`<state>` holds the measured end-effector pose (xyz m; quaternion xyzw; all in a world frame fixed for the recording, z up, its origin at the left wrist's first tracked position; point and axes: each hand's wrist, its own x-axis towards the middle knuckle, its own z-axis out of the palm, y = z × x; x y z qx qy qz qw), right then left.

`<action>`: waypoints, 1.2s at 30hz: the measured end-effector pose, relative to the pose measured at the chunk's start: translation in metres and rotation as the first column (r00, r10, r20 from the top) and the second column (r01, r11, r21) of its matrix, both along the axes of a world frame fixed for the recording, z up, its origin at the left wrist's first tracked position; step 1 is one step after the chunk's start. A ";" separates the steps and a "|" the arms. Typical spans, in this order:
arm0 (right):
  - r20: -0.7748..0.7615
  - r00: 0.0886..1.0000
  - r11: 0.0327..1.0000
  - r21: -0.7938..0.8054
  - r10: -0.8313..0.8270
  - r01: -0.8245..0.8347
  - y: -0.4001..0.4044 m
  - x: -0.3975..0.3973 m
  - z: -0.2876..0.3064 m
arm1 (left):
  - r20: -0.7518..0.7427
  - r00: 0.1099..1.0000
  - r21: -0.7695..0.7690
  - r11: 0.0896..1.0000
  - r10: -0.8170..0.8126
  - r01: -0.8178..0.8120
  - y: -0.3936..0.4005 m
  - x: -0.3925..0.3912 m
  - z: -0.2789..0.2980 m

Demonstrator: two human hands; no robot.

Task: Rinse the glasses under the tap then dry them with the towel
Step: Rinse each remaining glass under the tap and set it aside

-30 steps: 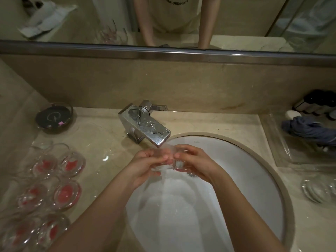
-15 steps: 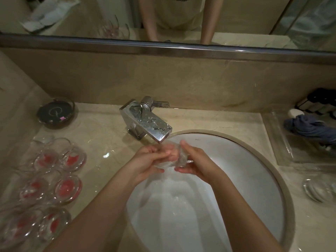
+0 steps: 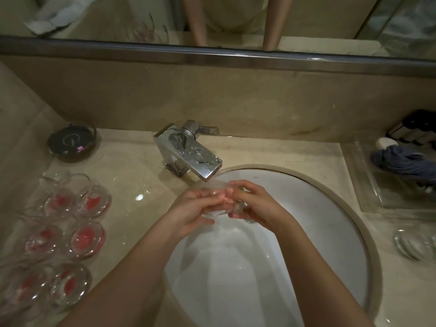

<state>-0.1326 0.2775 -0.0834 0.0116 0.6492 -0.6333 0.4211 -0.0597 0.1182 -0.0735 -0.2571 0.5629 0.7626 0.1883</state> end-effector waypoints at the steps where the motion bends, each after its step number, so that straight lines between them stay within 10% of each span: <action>1: -0.041 0.999 1.000 -0.006 0.005 -0.005 0.002 -0.001 0.000 | 0.003 1.000 0.008 1.000 0.008 -0.008 0.000 0.000 -0.001; 23: -0.004 0.973 0.972 0.024 -0.232 0.232 -0.012 0.014 -0.009 | -0.055 0.993 -0.076 0.992 0.101 -0.105 0.007 -0.012 -0.012; 30: 0.257 0.906 0.941 0.047 -0.336 0.336 -0.023 0.028 -0.014 | -0.157 0.938 -0.141 0.933 0.310 -0.332 0.020 0.000 -0.026; 36: -0.046 0.935 0.923 0.148 -0.352 0.355 -0.031 0.037 -0.026 | -0.191 0.873 -0.148 0.866 0.449 -0.478 0.034 0.001 -0.040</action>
